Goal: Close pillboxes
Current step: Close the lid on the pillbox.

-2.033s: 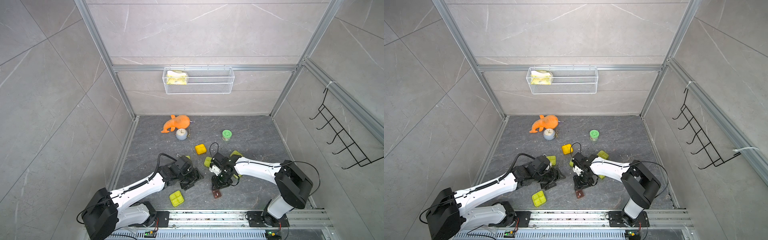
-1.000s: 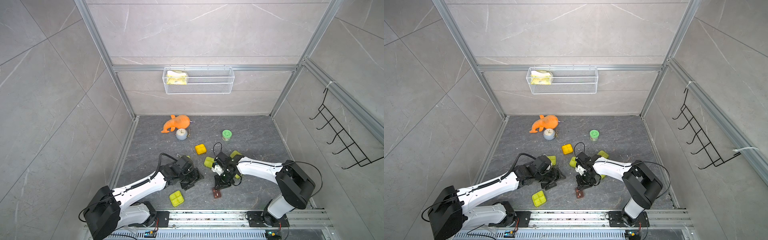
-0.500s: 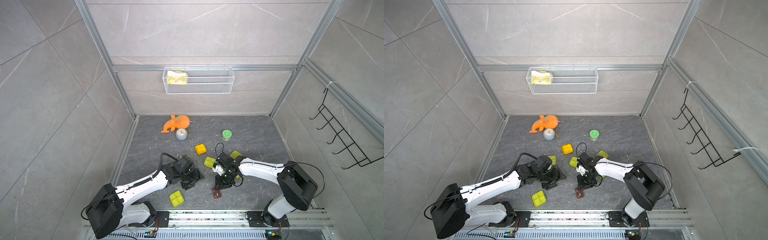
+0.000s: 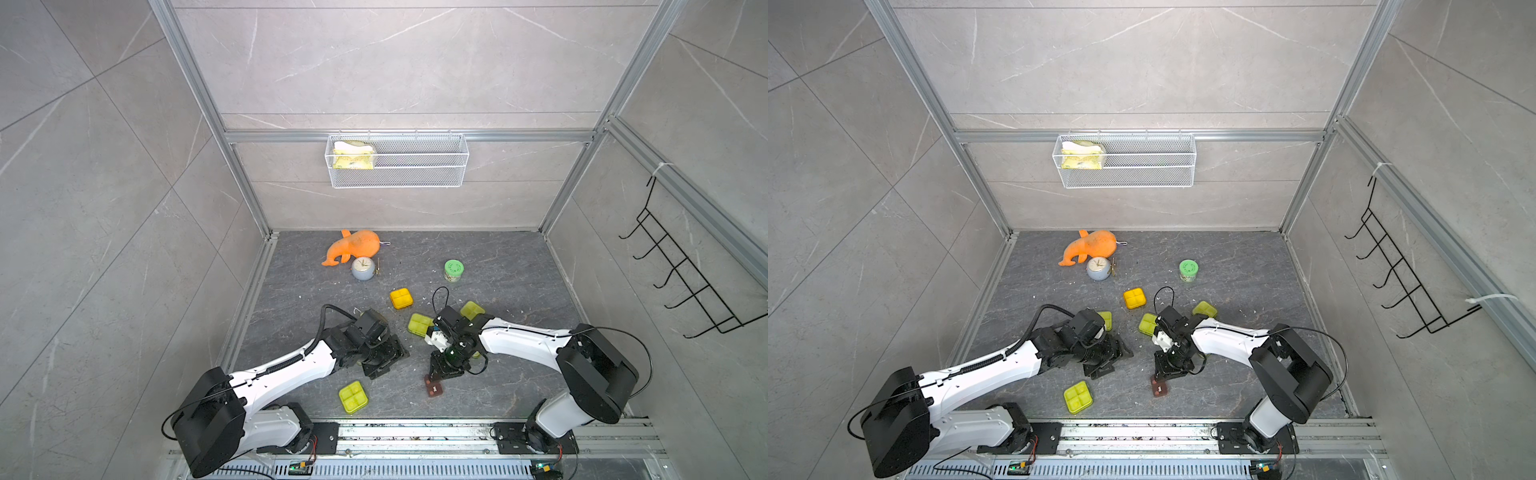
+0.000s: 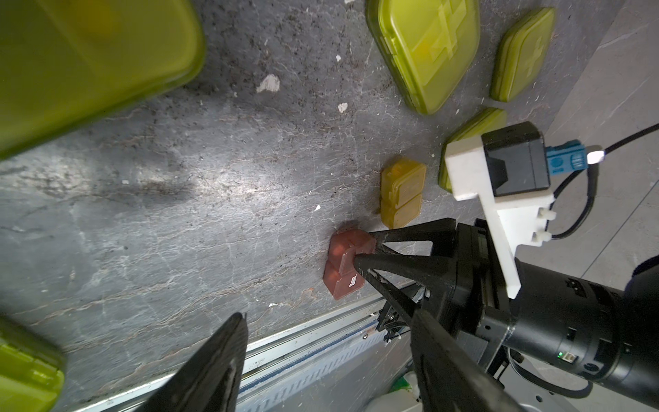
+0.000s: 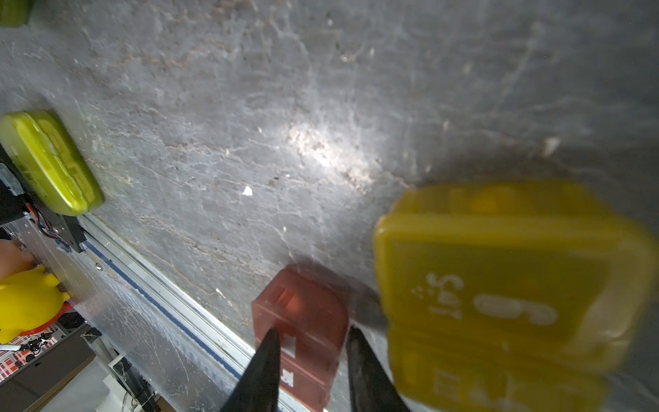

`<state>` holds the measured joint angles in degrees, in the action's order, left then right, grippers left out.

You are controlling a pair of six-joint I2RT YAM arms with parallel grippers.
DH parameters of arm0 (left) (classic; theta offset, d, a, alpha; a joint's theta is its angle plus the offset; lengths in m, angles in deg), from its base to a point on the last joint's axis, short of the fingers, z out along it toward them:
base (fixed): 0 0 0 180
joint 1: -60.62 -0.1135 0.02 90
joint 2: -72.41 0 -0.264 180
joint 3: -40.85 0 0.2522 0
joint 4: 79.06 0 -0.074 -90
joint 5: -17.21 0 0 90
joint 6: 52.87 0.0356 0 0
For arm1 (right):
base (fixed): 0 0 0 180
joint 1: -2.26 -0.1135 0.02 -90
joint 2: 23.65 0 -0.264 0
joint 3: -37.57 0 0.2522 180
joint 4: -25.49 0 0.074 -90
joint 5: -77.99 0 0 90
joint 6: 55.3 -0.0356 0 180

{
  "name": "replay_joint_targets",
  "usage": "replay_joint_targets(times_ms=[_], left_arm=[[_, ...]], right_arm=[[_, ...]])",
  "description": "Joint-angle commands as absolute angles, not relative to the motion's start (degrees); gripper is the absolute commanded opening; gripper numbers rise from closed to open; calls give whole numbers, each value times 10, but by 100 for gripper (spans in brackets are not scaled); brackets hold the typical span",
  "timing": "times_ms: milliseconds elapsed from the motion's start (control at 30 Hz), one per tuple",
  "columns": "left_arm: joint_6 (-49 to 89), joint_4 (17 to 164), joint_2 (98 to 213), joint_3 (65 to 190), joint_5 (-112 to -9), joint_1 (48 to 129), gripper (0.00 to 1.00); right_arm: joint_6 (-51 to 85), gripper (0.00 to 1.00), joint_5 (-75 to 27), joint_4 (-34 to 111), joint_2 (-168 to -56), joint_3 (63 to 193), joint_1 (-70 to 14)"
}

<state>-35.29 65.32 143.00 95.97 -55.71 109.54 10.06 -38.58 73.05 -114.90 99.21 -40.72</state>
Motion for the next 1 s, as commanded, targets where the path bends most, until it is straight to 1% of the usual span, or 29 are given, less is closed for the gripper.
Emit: replay_joint_targets(times_ms=[0, 200, 367, 800, 967], left_arm=[[-344, 640, 1413, 972, -551, 1097, 74], [-349, 640, 1396, 963, -560, 1097, 74], [-354, 634, 1380, 954, -570, 1096, 74], [-351, 614, 1340, 936, -584, 1090, 74], [-340, 579, 1314, 939, -613, 1086, 74]], right_arm=[[96, 37, -352, 756, -1145, 994, -405], [104, 44, -339, 785, -1131, 1018, -405], [110, 47, -332, 808, -1127, 1043, -404], [102, 53, -328, 821, -1126, 1067, -403], [95, 56, -327, 822, -1124, 1068, -404]])
